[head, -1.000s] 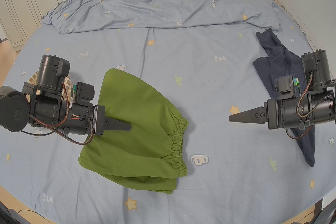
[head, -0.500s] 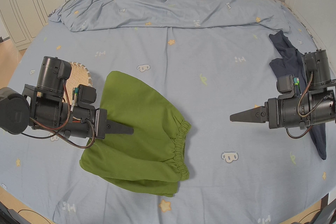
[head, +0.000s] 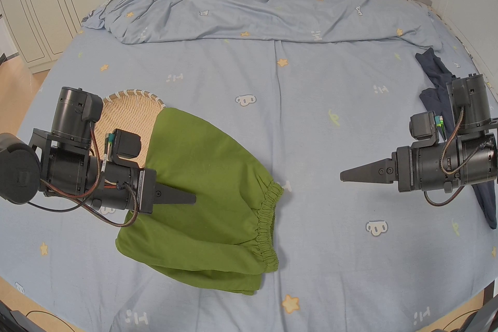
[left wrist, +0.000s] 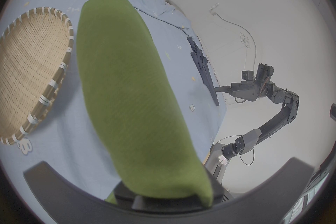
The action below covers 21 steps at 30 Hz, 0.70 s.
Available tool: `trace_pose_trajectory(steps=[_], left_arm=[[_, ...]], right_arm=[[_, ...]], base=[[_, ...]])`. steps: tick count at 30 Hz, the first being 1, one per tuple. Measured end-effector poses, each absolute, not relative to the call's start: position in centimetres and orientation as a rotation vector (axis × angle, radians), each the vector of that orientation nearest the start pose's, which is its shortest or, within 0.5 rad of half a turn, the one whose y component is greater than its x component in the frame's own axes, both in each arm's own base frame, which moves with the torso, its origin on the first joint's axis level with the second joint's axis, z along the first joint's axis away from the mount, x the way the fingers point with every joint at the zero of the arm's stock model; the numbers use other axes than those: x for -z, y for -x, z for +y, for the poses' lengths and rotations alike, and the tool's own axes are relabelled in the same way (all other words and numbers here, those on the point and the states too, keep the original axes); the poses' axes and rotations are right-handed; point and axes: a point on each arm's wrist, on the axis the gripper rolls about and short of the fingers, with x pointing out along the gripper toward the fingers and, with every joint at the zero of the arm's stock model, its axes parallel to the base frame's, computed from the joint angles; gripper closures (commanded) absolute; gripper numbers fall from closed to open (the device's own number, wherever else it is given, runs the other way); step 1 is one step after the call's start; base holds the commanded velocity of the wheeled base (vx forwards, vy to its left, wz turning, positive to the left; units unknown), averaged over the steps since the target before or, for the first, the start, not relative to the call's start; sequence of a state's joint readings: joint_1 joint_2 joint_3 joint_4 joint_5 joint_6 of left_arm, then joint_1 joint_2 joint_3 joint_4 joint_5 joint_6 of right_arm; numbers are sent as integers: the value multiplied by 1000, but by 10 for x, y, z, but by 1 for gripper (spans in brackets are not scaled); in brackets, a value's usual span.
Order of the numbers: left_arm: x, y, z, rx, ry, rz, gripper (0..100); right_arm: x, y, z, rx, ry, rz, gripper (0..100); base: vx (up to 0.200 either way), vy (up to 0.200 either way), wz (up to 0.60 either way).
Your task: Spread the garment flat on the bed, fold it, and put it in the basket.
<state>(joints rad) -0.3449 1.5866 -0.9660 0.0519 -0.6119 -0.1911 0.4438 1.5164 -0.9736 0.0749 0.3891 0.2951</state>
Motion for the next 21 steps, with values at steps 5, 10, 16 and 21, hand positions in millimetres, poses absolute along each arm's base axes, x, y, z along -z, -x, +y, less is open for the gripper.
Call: trace_pose_trajectory(steps=[5, 10, 16, 21], left_arm=[[-203, -242, -105, 875, 238, 752, 100], [-211, -243, -107, 922, 144, 678, 100], [-227, -248, -107, 950, 45, 559, 100], [-243, -248, -99, 893, 0, 453, 100]], right_arm=[[-216, -226, 116, -703, -253, 745, 0], [-217, -226, 115, -700, -255, 741, 0], [-218, -226, 114, -686, -253, 736, 0], [-217, -226, 113, -679, -251, 735, 0]], base=[[0, 0, 0], [0, 0, 0], [0, 0, 0], [0, 0, 0]])
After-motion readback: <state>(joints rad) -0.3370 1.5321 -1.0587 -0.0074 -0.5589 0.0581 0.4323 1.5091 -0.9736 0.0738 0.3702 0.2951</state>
